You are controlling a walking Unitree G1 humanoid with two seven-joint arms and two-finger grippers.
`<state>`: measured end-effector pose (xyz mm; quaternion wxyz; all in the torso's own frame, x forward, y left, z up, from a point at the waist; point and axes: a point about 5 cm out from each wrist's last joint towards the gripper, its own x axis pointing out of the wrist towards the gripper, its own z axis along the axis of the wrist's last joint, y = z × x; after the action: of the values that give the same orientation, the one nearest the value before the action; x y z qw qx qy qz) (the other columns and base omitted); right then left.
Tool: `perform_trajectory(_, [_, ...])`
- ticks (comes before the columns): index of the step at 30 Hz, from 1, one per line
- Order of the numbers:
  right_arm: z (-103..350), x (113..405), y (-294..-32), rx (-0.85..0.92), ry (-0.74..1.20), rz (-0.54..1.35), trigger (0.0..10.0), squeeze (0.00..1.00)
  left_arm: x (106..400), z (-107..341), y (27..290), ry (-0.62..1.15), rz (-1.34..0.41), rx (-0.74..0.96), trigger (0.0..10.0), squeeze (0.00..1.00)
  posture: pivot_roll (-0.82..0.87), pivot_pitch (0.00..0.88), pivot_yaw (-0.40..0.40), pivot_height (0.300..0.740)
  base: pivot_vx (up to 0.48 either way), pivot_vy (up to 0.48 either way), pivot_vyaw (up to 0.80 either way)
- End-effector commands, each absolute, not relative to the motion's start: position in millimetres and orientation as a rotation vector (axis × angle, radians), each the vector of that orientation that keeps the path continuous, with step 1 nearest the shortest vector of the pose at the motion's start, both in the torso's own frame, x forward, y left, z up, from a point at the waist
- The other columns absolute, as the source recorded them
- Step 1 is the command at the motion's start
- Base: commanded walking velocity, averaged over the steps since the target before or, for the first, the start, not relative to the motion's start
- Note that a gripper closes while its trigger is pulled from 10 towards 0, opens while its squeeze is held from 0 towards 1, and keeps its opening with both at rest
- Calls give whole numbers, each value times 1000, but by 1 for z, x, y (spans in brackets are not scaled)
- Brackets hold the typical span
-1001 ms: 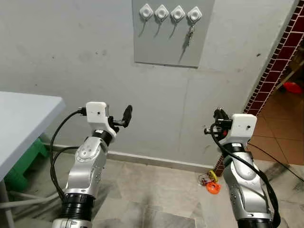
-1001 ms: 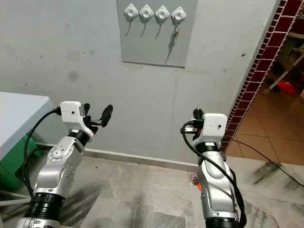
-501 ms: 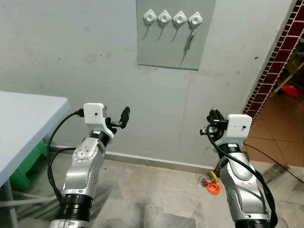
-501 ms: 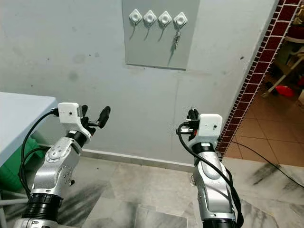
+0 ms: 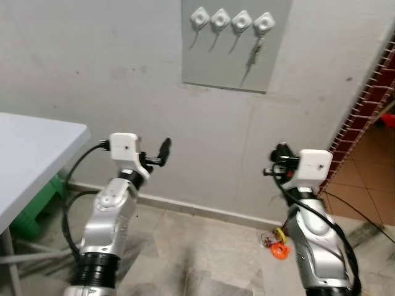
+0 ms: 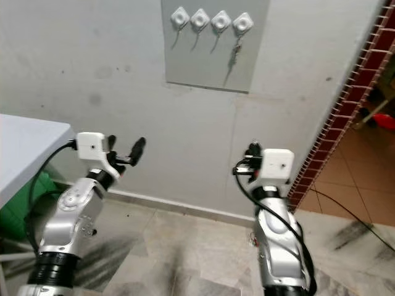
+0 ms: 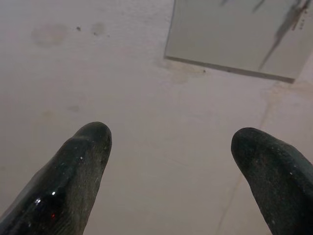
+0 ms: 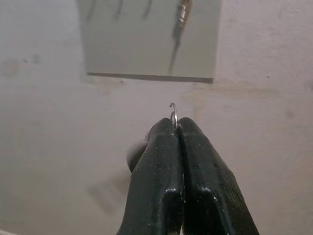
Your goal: Hang keys on a hook
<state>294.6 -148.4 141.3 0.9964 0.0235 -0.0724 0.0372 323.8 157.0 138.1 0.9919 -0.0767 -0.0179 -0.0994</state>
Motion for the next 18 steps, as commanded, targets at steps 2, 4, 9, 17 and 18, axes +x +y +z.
perform_trajectory(2, [143, 294, -158, 37, -150, 48, 10000, 0, 325, 141, 144, -39, -233, -169, 10000, 0, -84, 0, 0, 740, 352, 0, 0])
perform_trajectory(4, [144, 295, -158, 36, -150, 50, 10000, 0, 325, 141, 144, -40, -235, -169, 10000, 0, -85, 0, -1, 740, 352, 0, 0])
perform_trajectory(9, [144, 295, -157, 35, -150, 54, 10000, 0, 325, 141, 143, -40, -237, -172, 10000, 0, -85, 0, -2, 740, 355, 0, 0])
perform_trajectory(17, [143, 294, -158, 31, -147, 61, 10000, 0, 325, 140, 141, -39, -240, -175, 10000, 0, -86, 0, -6, 740, 349, 0, 0])
perform_trajectory(18, [143, 294, -158, 31, -147, 64, 10000, 0, 325, 140, 141, -40, -240, -176, 10000, 0, -85, 0, -7, 740, 349, 0, 0])
